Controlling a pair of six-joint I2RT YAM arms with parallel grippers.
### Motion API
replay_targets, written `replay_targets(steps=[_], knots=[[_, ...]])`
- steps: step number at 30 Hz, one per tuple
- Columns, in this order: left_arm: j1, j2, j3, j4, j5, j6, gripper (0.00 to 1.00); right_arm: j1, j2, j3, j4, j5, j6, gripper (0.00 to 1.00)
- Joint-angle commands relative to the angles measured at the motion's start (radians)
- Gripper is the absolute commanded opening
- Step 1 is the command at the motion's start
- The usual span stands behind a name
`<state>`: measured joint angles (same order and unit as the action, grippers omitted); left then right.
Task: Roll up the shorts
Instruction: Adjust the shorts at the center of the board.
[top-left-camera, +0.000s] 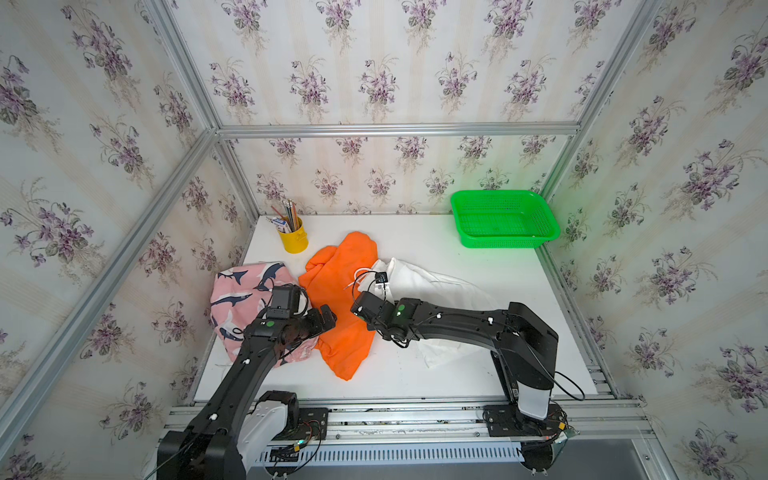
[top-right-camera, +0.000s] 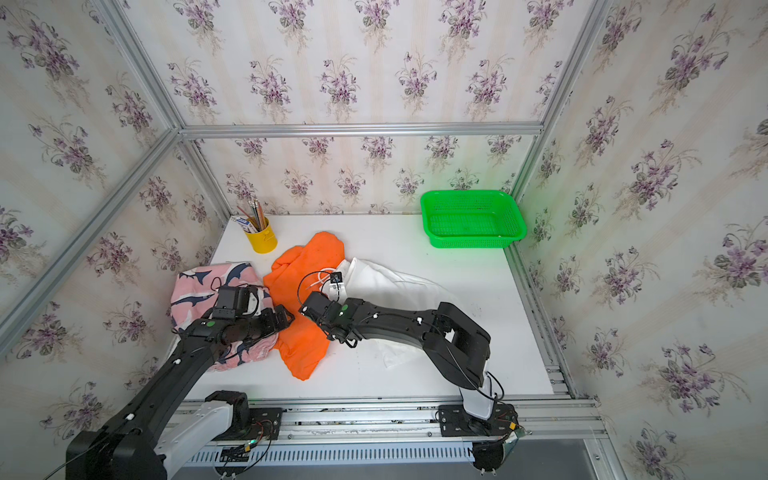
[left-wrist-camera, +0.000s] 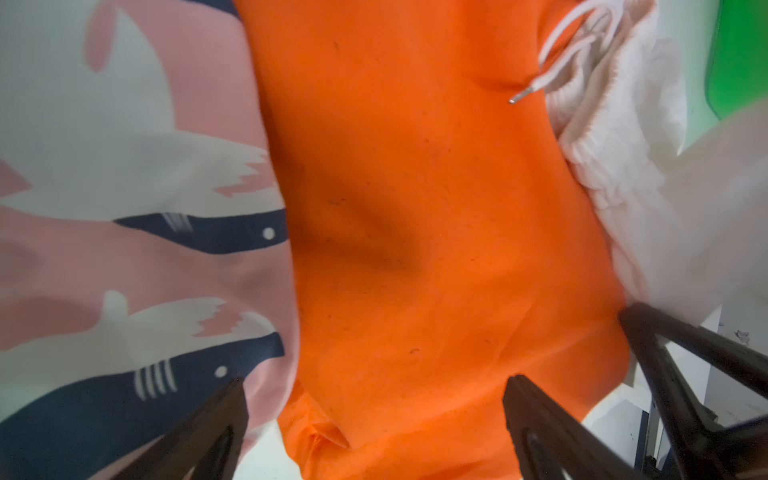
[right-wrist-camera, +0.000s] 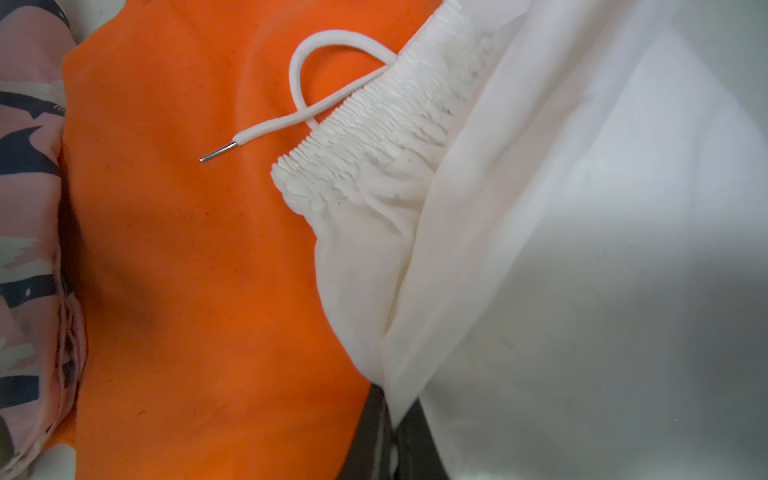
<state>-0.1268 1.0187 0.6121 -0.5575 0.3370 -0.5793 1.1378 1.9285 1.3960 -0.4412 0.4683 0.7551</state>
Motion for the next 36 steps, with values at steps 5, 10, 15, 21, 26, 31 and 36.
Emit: replay_targets(steps=[5, 10, 15, 21, 26, 31, 36], knots=[[-0.202, 0.126, 0.074, 0.058, -0.064, -0.059, 0.99, -0.024, 0.063, 0.025, 0.015, -0.048, -0.009, 0.07], [-0.271, 0.246, 0.087, 0.127, -0.064, -0.095, 0.99, -0.065, 0.060, 0.002, 0.023, -0.047, 0.025, 0.27], [-0.271, 0.334, 0.050, 0.206, -0.039, -0.112, 0.86, -0.102, 0.031, -0.063, 0.097, -0.111, -0.011, 0.01], [-0.190, 0.389, -0.011, 0.292, 0.015, -0.100, 0.72, -0.137, -0.053, -0.153, 0.105, -0.072, -0.008, 0.00], [0.017, 0.389, -0.052, 0.289, 0.099, -0.040, 0.76, -0.198, -0.188, -0.231, 0.061, -0.024, -0.042, 0.00], [0.235, 0.389, -0.049, 0.280, 0.173, 0.005, 0.78, -0.259, -0.389, -0.297, 0.017, 0.029, -0.127, 0.00], [0.365, 0.382, 0.015, 0.224, 0.204, 0.023, 0.80, -0.336, -0.586, -0.302, 0.015, -0.003, -0.238, 0.00]])
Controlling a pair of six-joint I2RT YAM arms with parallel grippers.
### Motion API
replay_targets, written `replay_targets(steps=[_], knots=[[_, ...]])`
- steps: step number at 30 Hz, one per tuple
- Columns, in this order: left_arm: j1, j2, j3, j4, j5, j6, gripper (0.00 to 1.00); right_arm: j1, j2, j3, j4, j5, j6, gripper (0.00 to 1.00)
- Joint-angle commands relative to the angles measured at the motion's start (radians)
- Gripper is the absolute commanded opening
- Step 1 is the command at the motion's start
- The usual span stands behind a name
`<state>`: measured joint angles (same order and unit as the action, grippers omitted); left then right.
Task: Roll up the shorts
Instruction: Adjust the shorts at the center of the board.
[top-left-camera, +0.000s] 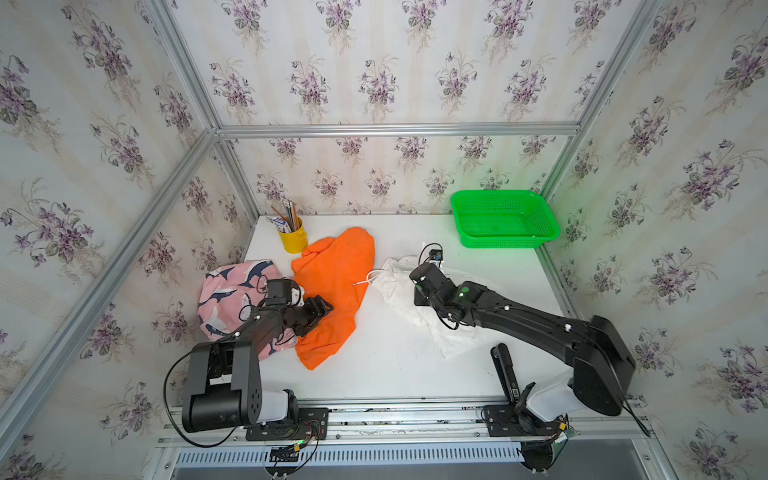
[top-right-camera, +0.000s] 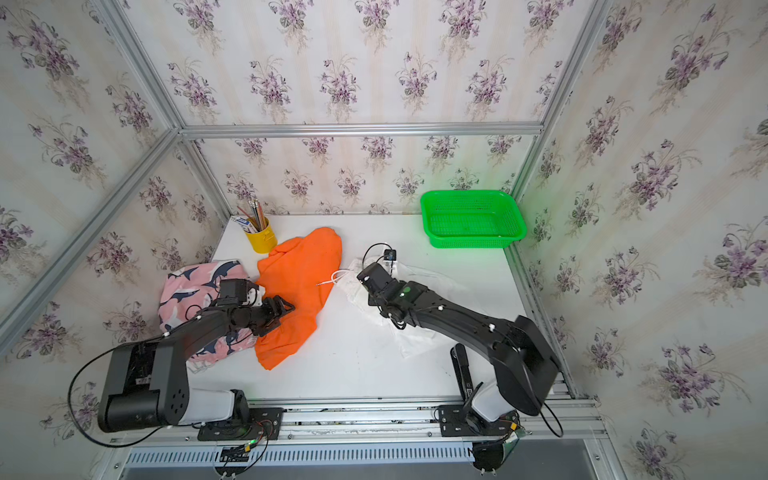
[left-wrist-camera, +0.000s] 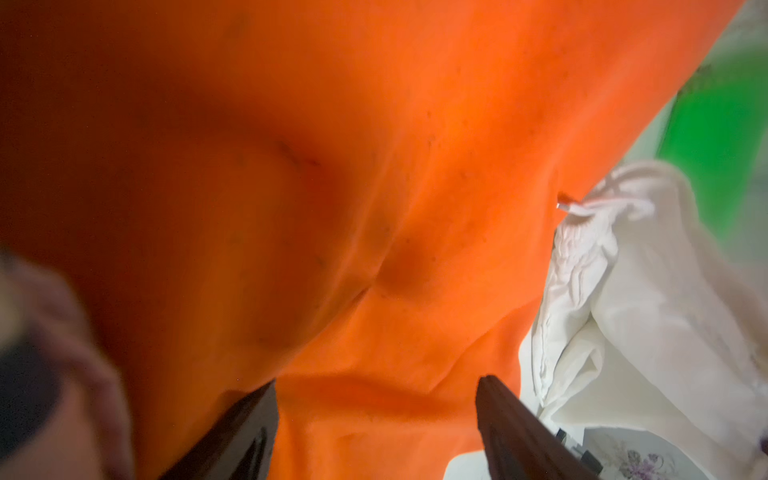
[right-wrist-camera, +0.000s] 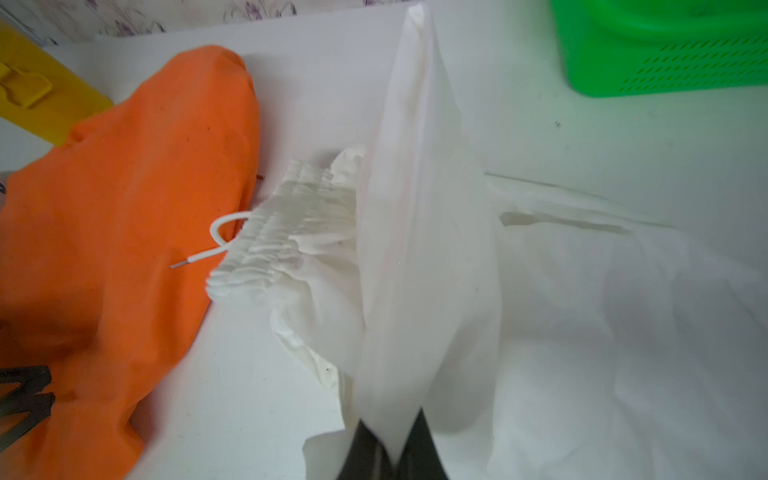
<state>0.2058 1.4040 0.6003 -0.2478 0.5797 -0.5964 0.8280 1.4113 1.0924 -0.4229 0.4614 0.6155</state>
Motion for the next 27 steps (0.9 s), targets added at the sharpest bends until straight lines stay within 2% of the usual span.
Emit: replay_targets(steps=[1, 4, 9, 12, 15, 17, 20, 23, 27], knots=[[0.032, -0.024, 0.052, -0.119, -0.058, 0.050, 0.81, -0.034, -0.102, 0.006, 0.012, -0.024, -0.136, 0.00], [-0.006, -0.119, 0.121, -0.207, -0.113, 0.059, 0.83, -0.039, -0.163, 0.039, 0.042, -0.073, -0.225, 0.00], [-0.169, -0.277, 0.248, -0.350, -0.193, 0.064, 0.86, -0.039, -0.133, 0.228, 0.007, -0.131, -0.349, 0.00], [-0.331, -0.312, 0.336, -0.374, -0.190, 0.044, 0.90, -0.039, -0.100, 0.327, -0.018, -0.193, -0.384, 0.00], [-0.500, -0.317, 0.394, -0.306, -0.131, 0.057, 0.98, -0.040, -0.091, 0.350, -0.016, -0.307, -0.384, 0.00], [-0.629, -0.314, 0.446, -0.290, -0.181, 0.152, 1.00, -0.038, -0.091, 0.340, -0.020, -0.408, -0.374, 0.00], [-0.785, -0.282, 0.521, -0.324, -0.340, 0.364, 0.99, -0.037, -0.116, 0.294, -0.016, -0.501, -0.358, 0.00], [-0.862, -0.209, 0.595, -0.369, -0.389, 0.534, 0.99, -0.037, -0.157, 0.241, -0.016, -0.525, -0.341, 0.00], [-0.937, -0.095, 0.682, -0.419, -0.479, 0.682, 0.99, -0.037, -0.199, 0.194, -0.022, -0.539, -0.330, 0.00]])
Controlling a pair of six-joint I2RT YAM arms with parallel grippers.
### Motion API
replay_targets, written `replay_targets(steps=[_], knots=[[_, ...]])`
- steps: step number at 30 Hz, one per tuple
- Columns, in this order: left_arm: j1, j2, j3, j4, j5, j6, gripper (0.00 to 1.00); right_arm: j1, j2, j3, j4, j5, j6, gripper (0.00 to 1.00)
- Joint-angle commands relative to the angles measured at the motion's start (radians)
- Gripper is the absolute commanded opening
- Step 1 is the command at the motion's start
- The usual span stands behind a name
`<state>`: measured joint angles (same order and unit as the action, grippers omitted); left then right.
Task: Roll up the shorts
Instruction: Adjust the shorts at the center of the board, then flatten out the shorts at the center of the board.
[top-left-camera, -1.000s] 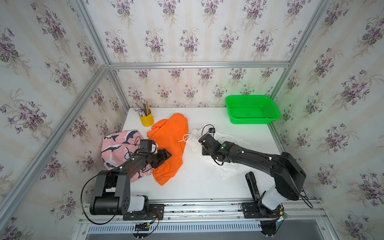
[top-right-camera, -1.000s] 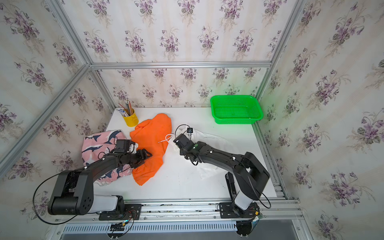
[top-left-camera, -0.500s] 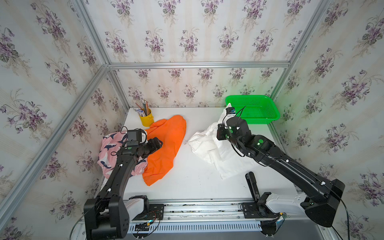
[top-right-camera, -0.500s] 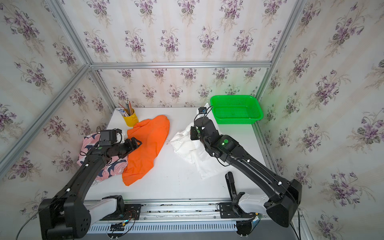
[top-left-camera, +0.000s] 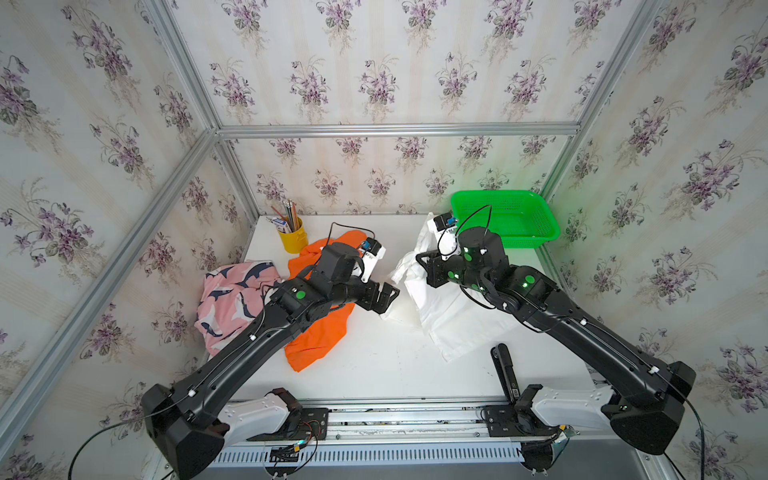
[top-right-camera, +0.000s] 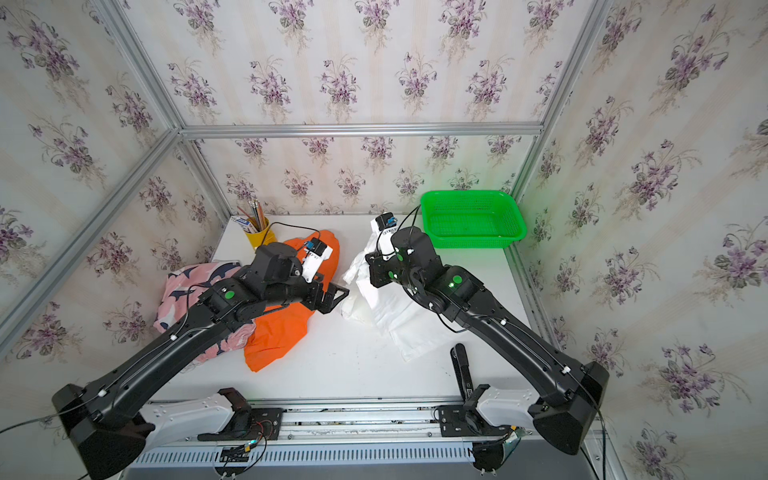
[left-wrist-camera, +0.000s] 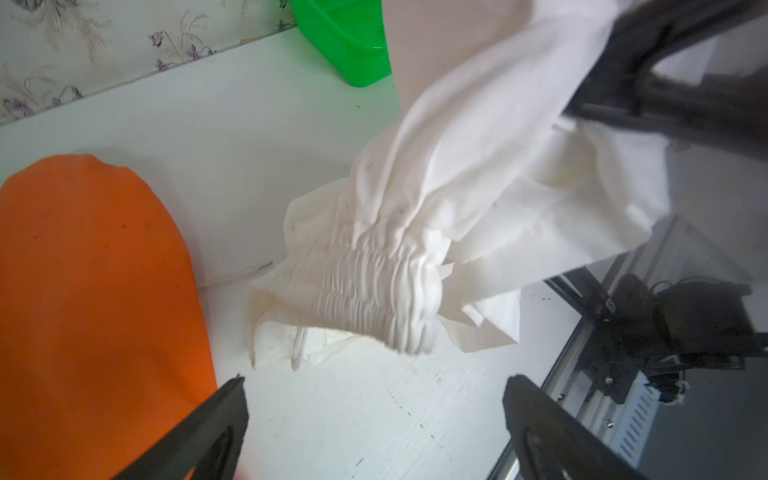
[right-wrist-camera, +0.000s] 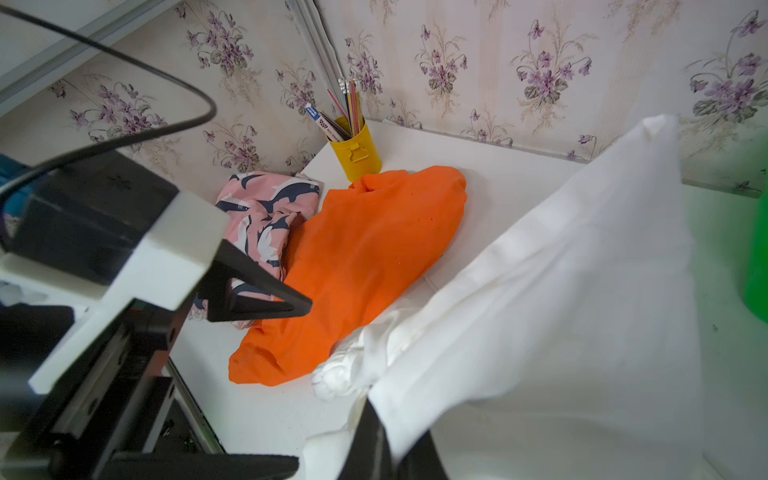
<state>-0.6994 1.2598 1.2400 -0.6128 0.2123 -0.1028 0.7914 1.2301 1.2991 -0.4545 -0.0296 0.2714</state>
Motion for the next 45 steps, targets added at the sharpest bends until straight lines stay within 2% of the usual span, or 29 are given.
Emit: replay_targets(steps=[1, 4, 8, 10, 16, 18, 22, 25, 29, 31, 34, 39, 42, 45], knots=[[-0.045, 0.081, 0.071, -0.070, -0.148, 0.210, 0.99, 0.000, -0.025, -0.019, 0.006, -0.051, 0.015, 0.00], [-0.073, 0.147, 0.126, -0.100, -0.217, 0.258, 0.90, -0.001, -0.039, -0.033, -0.001, -0.055, 0.018, 0.00], [-0.092, 0.211, 0.158, -0.109, -0.209, 0.297, 0.70, -0.001, -0.054, -0.046, -0.017, -0.019, 0.021, 0.00], [-0.094, 0.201, 0.153, -0.095, -0.171, 0.302, 0.58, 0.000, -0.059, -0.050, -0.031, 0.025, 0.024, 0.00], [-0.094, 0.168, 0.138, -0.094, -0.054, 0.317, 0.10, 0.000, -0.067, -0.069, -0.083, 0.209, 0.068, 0.00], [-0.094, 0.162, 0.133, -0.095, -0.052, 0.310, 0.02, 0.000, -0.066, -0.074, -0.093, 0.244, 0.088, 0.00], [-0.094, 0.120, 0.106, -0.065, -0.043, 0.276, 0.00, 0.000, -0.073, -0.102, -0.116, 0.291, 0.154, 0.01], [-0.094, 0.103, 0.089, -0.042, -0.041, 0.243, 0.00, 0.000, -0.100, -0.159, -0.121, 0.277, 0.194, 0.23], [-0.094, 0.106, 0.094, -0.038, -0.040, 0.212, 0.00, 0.000, -0.162, -0.287, -0.060, 0.169, 0.247, 0.51], [-0.094, 0.121, 0.104, -0.045, -0.034, 0.205, 0.00, -0.001, -0.188, -0.354, -0.014, 0.100, 0.277, 0.61], [-0.094, 0.142, 0.127, -0.066, -0.040, 0.190, 0.00, -0.001, -0.212, -0.444, 0.047, 0.032, 0.317, 0.71], [-0.091, 0.147, 0.138, -0.068, -0.059, 0.177, 0.00, -0.001, -0.240, -0.542, 0.073, 0.054, 0.347, 0.71], [-0.089, 0.144, 0.140, -0.069, -0.069, 0.174, 0.00, 0.000, -0.246, -0.547, 0.019, 0.125, 0.372, 0.66], [-0.085, 0.145, 0.147, -0.074, -0.087, 0.170, 0.00, 0.000, -0.260, -0.564, -0.013, 0.145, 0.404, 0.61]])
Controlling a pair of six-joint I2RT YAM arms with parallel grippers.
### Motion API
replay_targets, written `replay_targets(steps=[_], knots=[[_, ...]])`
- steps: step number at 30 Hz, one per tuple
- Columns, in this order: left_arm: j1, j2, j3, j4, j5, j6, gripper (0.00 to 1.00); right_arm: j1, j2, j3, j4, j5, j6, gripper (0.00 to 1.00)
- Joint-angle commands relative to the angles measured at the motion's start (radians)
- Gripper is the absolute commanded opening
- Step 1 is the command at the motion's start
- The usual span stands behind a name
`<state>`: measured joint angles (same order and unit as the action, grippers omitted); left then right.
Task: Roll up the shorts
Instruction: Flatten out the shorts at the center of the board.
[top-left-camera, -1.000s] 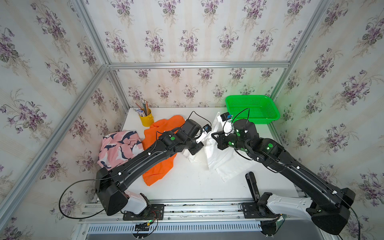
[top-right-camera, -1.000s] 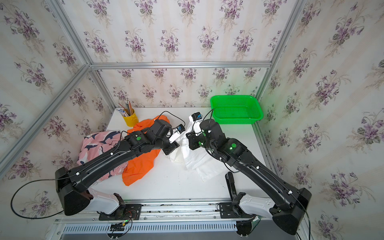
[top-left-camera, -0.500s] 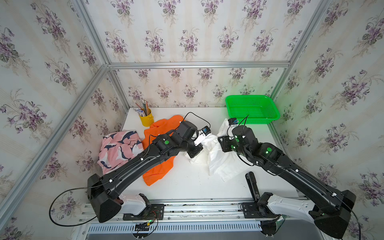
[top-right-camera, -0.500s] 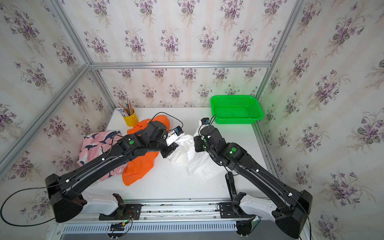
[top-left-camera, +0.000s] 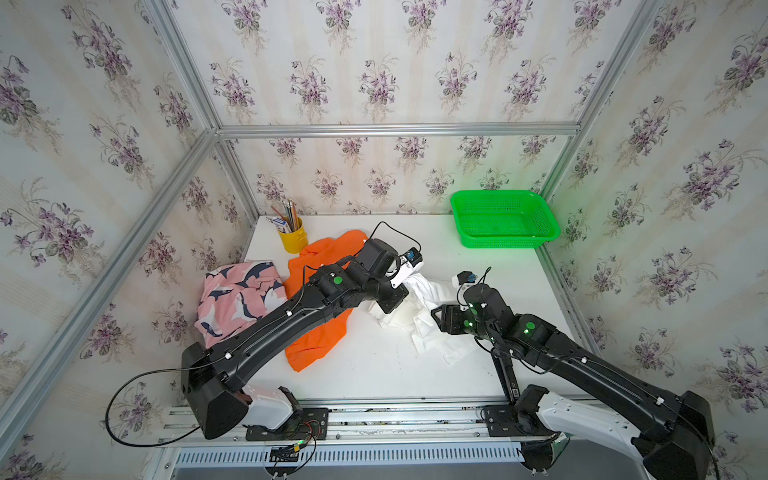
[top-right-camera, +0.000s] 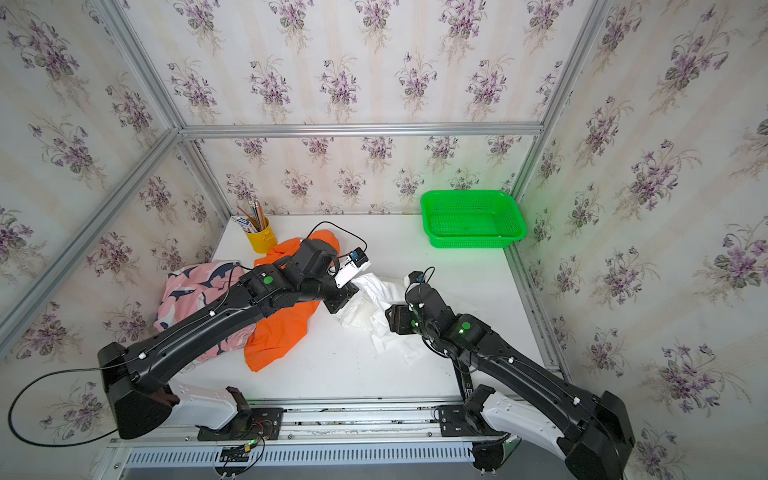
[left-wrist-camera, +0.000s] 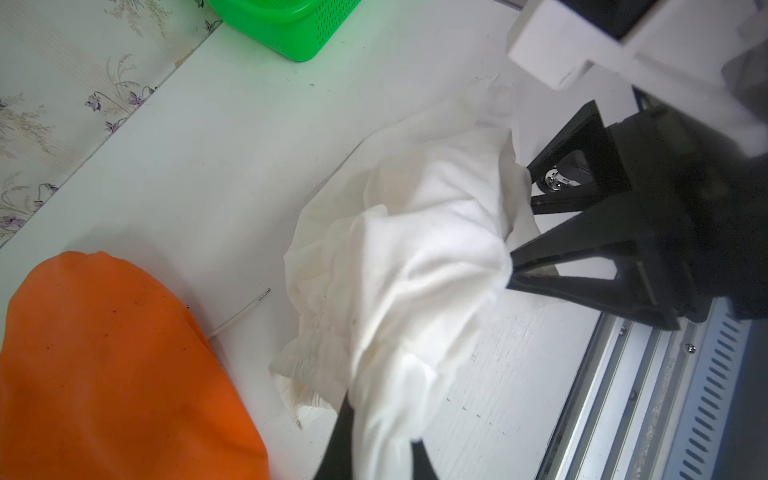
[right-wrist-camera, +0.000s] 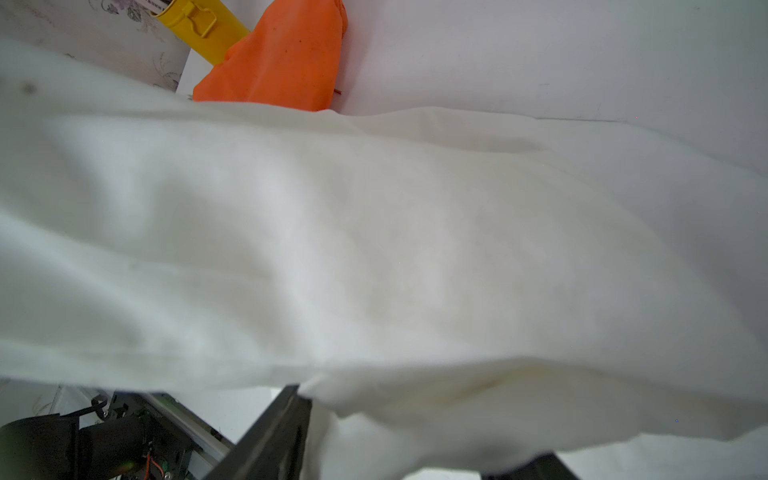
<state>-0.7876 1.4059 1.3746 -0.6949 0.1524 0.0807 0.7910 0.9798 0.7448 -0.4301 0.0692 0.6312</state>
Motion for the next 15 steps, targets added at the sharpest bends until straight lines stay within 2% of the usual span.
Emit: replay_targets(steps=[1, 6, 10, 15], knots=[[0.006, 0.000, 0.014, 0.009, -0.031, -0.017, 0.00, 0.000, -0.018, -0.022, -0.039, 0.043, 0.065, 0.59], [0.013, 0.002, 0.032, 0.005, -0.031, -0.018, 0.00, 0.000, -0.070, -0.131, 0.039, -0.070, 0.214, 0.64], [0.014, 0.046, 0.044, 0.005, -0.024, -0.019, 0.00, 0.000, -0.125, -0.232, 0.160, -0.155, 0.356, 0.63], [0.014, 0.045, 0.048, 0.003, -0.020, -0.020, 0.00, 0.000, -0.177, -0.404, 0.421, -0.238, 0.534, 0.50]])
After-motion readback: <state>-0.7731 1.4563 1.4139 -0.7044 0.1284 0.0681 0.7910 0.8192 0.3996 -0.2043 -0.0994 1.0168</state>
